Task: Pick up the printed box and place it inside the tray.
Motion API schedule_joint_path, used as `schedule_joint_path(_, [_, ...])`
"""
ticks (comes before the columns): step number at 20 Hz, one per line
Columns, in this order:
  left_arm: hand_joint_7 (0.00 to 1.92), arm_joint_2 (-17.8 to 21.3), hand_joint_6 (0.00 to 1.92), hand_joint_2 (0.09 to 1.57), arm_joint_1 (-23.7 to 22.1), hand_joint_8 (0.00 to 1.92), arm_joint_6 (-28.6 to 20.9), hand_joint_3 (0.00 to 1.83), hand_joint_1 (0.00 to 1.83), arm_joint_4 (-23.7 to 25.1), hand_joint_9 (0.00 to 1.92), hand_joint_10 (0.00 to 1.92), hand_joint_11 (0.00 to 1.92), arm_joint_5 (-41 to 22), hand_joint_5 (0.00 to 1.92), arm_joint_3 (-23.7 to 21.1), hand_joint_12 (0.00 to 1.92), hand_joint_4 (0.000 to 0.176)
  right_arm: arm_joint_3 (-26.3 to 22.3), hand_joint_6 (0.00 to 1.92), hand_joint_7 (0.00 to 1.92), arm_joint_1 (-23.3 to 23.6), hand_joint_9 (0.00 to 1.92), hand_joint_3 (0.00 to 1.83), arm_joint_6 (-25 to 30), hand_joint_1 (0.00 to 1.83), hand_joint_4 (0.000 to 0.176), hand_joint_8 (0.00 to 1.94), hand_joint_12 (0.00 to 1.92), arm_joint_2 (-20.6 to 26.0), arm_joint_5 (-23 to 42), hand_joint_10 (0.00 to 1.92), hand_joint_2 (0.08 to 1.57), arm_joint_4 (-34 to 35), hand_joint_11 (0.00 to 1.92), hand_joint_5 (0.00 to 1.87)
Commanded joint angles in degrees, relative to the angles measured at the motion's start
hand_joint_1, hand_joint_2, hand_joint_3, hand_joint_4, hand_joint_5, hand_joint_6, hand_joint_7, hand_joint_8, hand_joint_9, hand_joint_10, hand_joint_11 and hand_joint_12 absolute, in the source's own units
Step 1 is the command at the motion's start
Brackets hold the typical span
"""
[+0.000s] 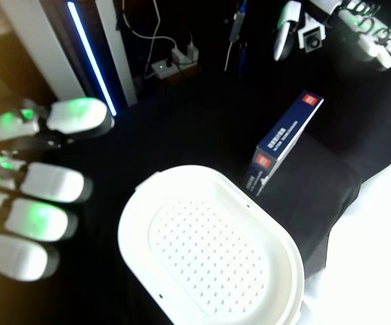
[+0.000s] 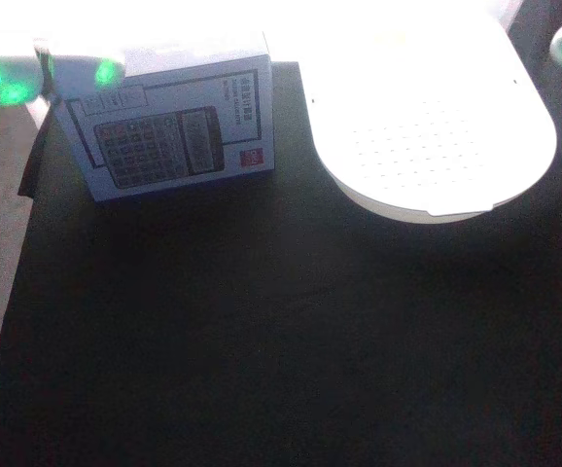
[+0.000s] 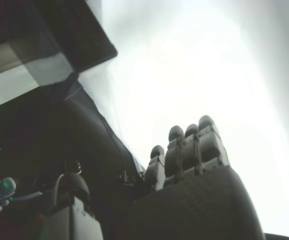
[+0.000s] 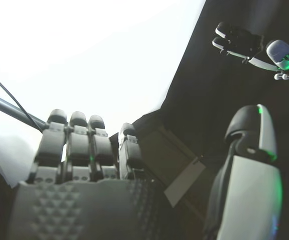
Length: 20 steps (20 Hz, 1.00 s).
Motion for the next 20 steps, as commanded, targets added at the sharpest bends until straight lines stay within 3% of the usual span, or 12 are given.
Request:
schedule_joint_path(1, [0.0, 0.24, 0.0, 0.94, -0.8, 0.0, -0.18, 0.03, 0.5, -0.42, 0.02, 0.0, 0.0, -6.67, 0.0, 0.38, 0.0, 0.166, 0.51, 0.0, 0.0, 0.73, 0.0, 0.57, 0.22, 0.58, 0.176, 0.0, 0.22, 0.38, 6.54, 0.0, 0.53, 1.47, 0.0, 0.0])
schedule_joint_path(6, [0.07, -0.64, 0.0, 0.89, -0.93, 0.01, -0.18, 0.0, 0.5, 0.33, 0.06, 0.0, 0.06, -5.44, 0.0, 0.69, 0.04, 0.176, 0.78, 0.0, 0.0, 0.73, 0.0, 0.43, 0.22, 0.59, 0.176, 0.0, 0.09, 0.38, 6.54, 0.0, 0.51, 1.42, 0.0, 0.0])
schedule_joint_path(7, [0.12, -1.05, 0.0, 0.83, -1.17, 0.02, -0.18, 0.03, 0.5, 0.53, 0.1, 0.0, 0.01, -4.9, 0.0, 0.94, 0.3, 0.176, 0.86, 0.0, 0.0, 0.73, 0.0, 0.41, 0.22, 0.58, 0.176, 0.0, 0.02, 0.38, 6.54, 0.0, 0.51, 1.39, 0.0, 0.0])
schedule_joint_path(8, [0.13, -1.54, 0.0, 0.82, -1.53, 0.01, -0.18, 0.02, 0.51, 0.81, 0.12, 0.0, 0.0, -4.21, 0.0, 1.25, 0.43, 0.148, 0.99, 0.0, 0.0, 0.73, 0.0, 0.35, 0.22, 0.57, 0.176, 0.0, 0.0, 0.38, 6.54, 0.0, 0.56, 1.39, 0.0, 0.0])
schedule_joint_path(9, [0.1, -1.94, 0.0, 0.8, -1.85, 0.0, -0.18, 0.01, 0.57, 1.04, 0.08, 0.0, 0.0, -3.58, 0.0, 1.51, 0.37, 0.086, 1.13, 0.0, 0.0, 0.73, 0.0, 0.27, 0.22, 0.55, 0.176, 0.0, 0.0, 0.38, 6.54, 0.0, 0.62, 1.37, 0.0, 0.0])
schedule_joint_path(10, [0.06, -2.63, 0.0, 0.81, -2.56, 0.0, -0.18, 0.01, 0.59, 1.71, 0.04, 0.0, 0.0, -2.23, 0.0, 2.03, 0.31, 0.065, 1.34, 0.0, 0.0, 0.73, 0.0, 0.25, 0.22, 0.57, 0.176, 0.0, 0.0, -0.01, 6.53, 0.0, 0.62, 1.2, 0.0, 0.0])
schedule_joint_path(11, [0.08, -3.07, 0.0, 0.78, -3.14, 0.0, -0.18, 0.0, 0.49, 2.03, 0.07, 0.01, 0.0, -1.2, 0.0, 2.34, 0.39, 0.095, 1.44, 0.0, 0.0, 0.74, 0.0, 0.24, 0.22, 0.6, 0.176, 0.0, 0.0, -0.23, 6.52, 0.0, 0.61, 1.15, 0.0, 0.0])
schedule_joint_path(12, [0.08, -3.61, 0.0, 0.77, -3.79, 0.0, -0.18, 0.0, 0.47, 2.4, 0.09, 0.01, 0.0, 0.13, 0.0, 2.79, 0.43, 0.102, 1.53, 0.0, 0.0, 0.77, 0.0, 0.23, 0.22, 0.61, 0.176, 0.0, 0.0, -0.51, 6.4, 0.0, 0.59, 1.15, 0.0, 0.0])
schedule_joint_path(13, [0.11, -4.25, 0.0, 0.75, -4.35, 0.01, -0.18, 0.0, 0.45, 2.69, 0.1, 0.01, 0.0, 1.2, 0.0, 3.21, 0.4, 0.09, 1.57, 0.0, 0.0, 0.87, 0.0, 0.2, 0.23, 0.63, 0.176, 0.0, 0.0, -0.75, 6.19, 0.0, 0.53, 1.15, 0.0, 0.0])
schedule_joint_path(15, [0.1, -6.26, 0.0, 0.71, -5.19, 0.0, -0.18, 0.0, 0.54, 3.13, 0.08, 0.0, 0.0, 4.13, 0.0, 4.86, 0.28, 0.03, 1.86, 0.0, 0.0, 2.06, 0.0, 0.17, 0.23, 0.67, 0.176, 0.0, 0.0, -1.65, 4.77, 0.0, 0.48, 0.23, 0.0, 0.0])
schedule_joint_path(18, [0.08, -10.13, 0.0, 0.66, -5.55, 0.0, -0.19, 0.0, 0.55, 3.61, 0.07, 0.0, 0.0, 8.45, 0.0, 8.19, 0.16, 0.07, 2.94, 0.0, 0.01, 2.26, 0.0, 0.15, 0.23, 0.62, 0.176, 0.0, 0.02, -3.56, 3.59, 0.0, 0.43, -0.49, 0.04, 0.0])
schedule_joint_path(20, [0.05, -12.3, 0.0, 0.72, -5.76, 0.0, -0.19, 0.01, 0.6, 3.85, 0.06, 0.0, 0.0, 11.28, 0.0, 10.18, 0.15, 0.068, 3.46, 0.0, 0.0, 2.38, 0.0, 0.15, 0.24, 0.66, 0.176, 0.0, 0.03, -4.65, 2.38, 0.0, 0.44, -1.17, 0.05, 0.0])
